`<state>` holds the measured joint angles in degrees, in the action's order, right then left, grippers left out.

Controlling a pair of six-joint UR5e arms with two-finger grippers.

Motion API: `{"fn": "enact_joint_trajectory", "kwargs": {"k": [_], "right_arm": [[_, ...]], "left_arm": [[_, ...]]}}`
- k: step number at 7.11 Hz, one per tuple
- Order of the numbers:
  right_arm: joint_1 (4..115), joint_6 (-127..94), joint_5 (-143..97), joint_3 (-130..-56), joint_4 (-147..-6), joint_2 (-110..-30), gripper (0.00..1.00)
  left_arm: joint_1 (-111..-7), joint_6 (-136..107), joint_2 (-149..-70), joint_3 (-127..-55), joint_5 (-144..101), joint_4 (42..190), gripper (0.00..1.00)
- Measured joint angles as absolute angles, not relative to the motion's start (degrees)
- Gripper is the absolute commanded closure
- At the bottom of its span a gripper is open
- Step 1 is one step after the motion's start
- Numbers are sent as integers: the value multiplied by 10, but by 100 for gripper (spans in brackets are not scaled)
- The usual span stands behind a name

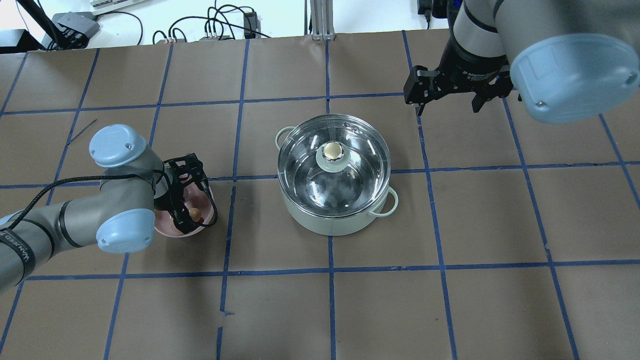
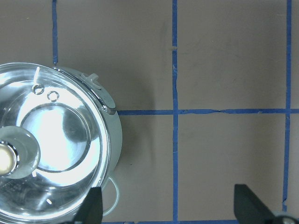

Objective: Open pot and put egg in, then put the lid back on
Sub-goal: 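Close the left gripper on the egg inside the pink bowl, then lift the egg out of the bowl with the left gripper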

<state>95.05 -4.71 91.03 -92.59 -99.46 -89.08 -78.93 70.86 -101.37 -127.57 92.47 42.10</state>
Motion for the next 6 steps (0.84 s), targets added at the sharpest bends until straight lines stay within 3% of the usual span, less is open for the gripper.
{"fn": "enact_joint_trajectory", "kwargs": {"k": [1,2,6], "right_arm": [[953,-47,904,-925,-995,-891,0],[956,-47,902,-925,-995,-890,0],[972,-48,905,-927,-993,-890,0]], "left_arm": [[-789,706,-1014,-1275,925,421,83],[-789,704,-1014,-1275,925,421,90],[-790,696,-1013,-1265,925,422,93]]}}
